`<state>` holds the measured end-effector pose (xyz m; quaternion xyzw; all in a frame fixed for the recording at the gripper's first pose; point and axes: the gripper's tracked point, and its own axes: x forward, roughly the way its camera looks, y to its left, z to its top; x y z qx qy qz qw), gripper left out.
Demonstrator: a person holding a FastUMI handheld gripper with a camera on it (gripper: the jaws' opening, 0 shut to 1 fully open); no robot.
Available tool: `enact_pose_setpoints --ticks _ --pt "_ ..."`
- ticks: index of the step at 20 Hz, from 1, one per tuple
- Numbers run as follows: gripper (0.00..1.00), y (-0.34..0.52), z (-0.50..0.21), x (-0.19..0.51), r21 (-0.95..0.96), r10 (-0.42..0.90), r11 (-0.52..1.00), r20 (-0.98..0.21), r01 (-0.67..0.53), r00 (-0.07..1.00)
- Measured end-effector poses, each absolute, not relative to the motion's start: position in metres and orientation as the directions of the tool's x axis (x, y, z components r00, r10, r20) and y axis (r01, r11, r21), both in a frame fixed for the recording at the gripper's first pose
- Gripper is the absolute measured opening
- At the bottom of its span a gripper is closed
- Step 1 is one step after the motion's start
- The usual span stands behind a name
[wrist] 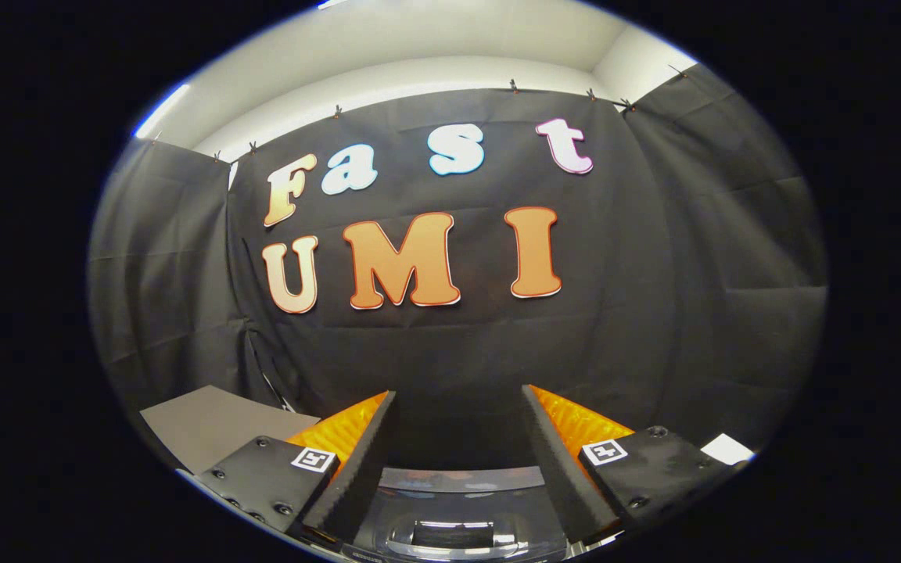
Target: Put the clothes into the washing machine and then close the washing machine lid.
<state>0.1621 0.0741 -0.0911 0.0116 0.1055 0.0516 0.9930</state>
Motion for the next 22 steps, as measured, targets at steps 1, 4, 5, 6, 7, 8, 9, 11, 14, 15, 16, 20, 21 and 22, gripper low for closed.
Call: enact_pose_setpoints --ticks 1,4,5,6,7,8,9,11,14,15,16,20,21,22 --pt "0.99 0.071 -0.087 0.16 0.027 0.099 0.995 -0.198 -0.095 0.975" --pt "0.99 0.066 -0.078 0.15 0.006 0.095 0.995 -0.191 -0.095 0.977" --pt "0.99 0.064 -0.075 0.148 -0.001 0.096 0.995 -0.187 -0.098 0.978" --pt "0.99 0.063 -0.074 0.147 -0.009 0.095 0.995 -0.185 -0.098 0.978" --pt "0.99 0.061 -0.072 0.147 -0.012 0.094 0.995 -0.181 -0.097 0.979" --pt "0.99 0.06 -0.071 0.145 -0.007 0.097 0.995 -0.176 -0.1 0.98" --pt "0.99 0.061 -0.07 0.144 0.002 0.101 0.995 -0.173 -0.103 0.98" --pt "0.99 0.06 -0.073 0.144 0.009 0.102 0.995 -0.173 -0.102 0.98" --pt "0.99 0.058 -0.073 0.146 0.006 0.104 0.994 -0.169 -0.105 0.98" --pt "0.99 0.058 -0.074 0.146 0.006 0.107 0.994 -0.169 -0.107 0.98" --pt "0.99 0.059 -0.074 0.147 0.007 0.109 0.994 -0.169 -0.11 0.98" --pt "0.99 0.06 -0.077 0.147 0.011 0.117 0.993 -0.171 -0.117 0.978" --pt "0.99 0.061 -0.077 0.147 0.012 0.119 0.993 -0.172 -0.119 0.978" --pt "0.99 0.061 -0.078 0.148 0.014 0.121 0.993 -0.174 -0.12 0.977"
